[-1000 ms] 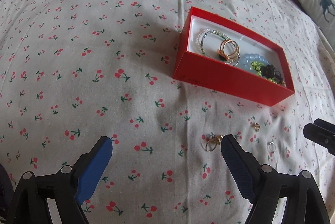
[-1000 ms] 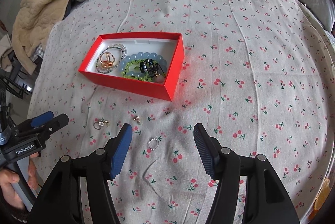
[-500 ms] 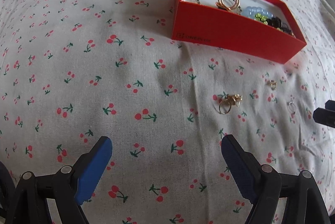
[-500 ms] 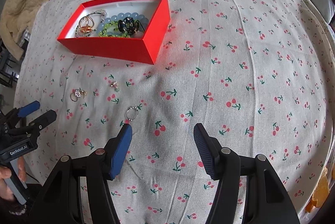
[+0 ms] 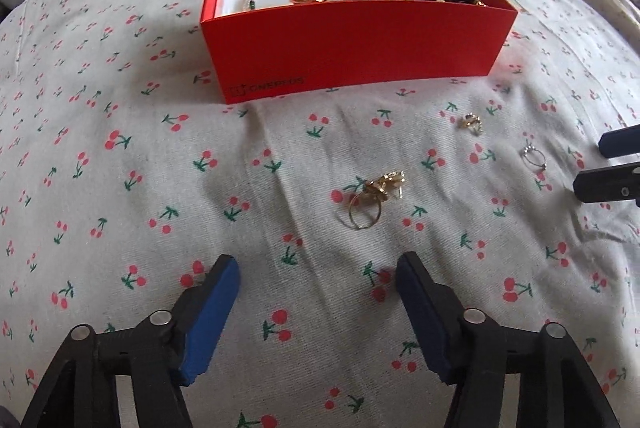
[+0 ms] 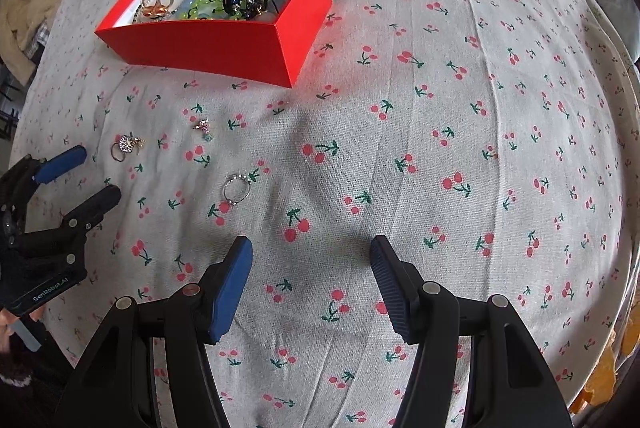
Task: Organize jewelry
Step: 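Move both open tools back over the remaining small jewelry on the sheet, then grasp the gold dangle earring with the left tool while the right tool grasps the small silver ring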
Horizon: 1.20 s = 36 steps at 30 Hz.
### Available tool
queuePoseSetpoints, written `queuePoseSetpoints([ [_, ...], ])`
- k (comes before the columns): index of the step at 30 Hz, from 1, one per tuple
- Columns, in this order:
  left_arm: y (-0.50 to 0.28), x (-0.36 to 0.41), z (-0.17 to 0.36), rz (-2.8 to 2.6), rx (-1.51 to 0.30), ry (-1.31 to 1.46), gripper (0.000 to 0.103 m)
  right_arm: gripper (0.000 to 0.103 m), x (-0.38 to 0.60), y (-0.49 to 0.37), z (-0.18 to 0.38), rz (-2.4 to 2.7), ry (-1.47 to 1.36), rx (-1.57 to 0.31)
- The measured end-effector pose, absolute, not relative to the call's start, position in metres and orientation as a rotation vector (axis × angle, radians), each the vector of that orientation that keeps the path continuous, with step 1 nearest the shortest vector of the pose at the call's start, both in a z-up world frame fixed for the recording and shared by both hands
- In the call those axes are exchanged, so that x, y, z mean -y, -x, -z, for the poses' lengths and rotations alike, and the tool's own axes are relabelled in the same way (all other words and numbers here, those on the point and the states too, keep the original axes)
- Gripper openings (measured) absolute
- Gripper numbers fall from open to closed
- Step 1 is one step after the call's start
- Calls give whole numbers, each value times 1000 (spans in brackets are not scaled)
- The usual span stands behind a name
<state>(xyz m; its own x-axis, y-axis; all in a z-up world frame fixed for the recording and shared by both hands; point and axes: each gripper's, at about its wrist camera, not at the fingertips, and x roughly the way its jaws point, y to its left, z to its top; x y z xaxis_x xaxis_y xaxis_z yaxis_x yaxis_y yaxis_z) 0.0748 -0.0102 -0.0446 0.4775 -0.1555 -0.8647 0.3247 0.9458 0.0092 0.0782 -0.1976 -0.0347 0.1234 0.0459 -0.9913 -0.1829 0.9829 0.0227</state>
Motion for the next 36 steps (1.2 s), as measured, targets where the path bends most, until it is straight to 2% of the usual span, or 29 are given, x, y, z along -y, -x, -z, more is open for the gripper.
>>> queuePoseSetpoints([
  [2, -77, 15, 44, 313, -1024, -179, 55, 64, 193, -79, 35, -166, 120, -1438],
  [9, -84, 30, 44, 346, -1000, -191, 39, 64, 187, -79, 38, -171, 135, -1435],
  [12, -85, 31, 44, 361, -1007, -189, 25, 64, 188, -79, 38, -176, 136, -1436],
  [14, -85, 32, 43, 370, -1018, -183, 9, 64, 189, -80, 38, -176, 133, -1437],
  [16, -84, 34, 43, 377, -1028, -183, 3, 64, 192, -81, 39, -176, 130, -1437],
  [22, -81, 33, 40, 360, -1042, -177, 0, 64, 200, -91, 35, -166, 82, -1436],
  [36, -76, 9, 32, 296, -1086, -90, 0, 64, 214, -118, 35, -146, -155, -1425],
])
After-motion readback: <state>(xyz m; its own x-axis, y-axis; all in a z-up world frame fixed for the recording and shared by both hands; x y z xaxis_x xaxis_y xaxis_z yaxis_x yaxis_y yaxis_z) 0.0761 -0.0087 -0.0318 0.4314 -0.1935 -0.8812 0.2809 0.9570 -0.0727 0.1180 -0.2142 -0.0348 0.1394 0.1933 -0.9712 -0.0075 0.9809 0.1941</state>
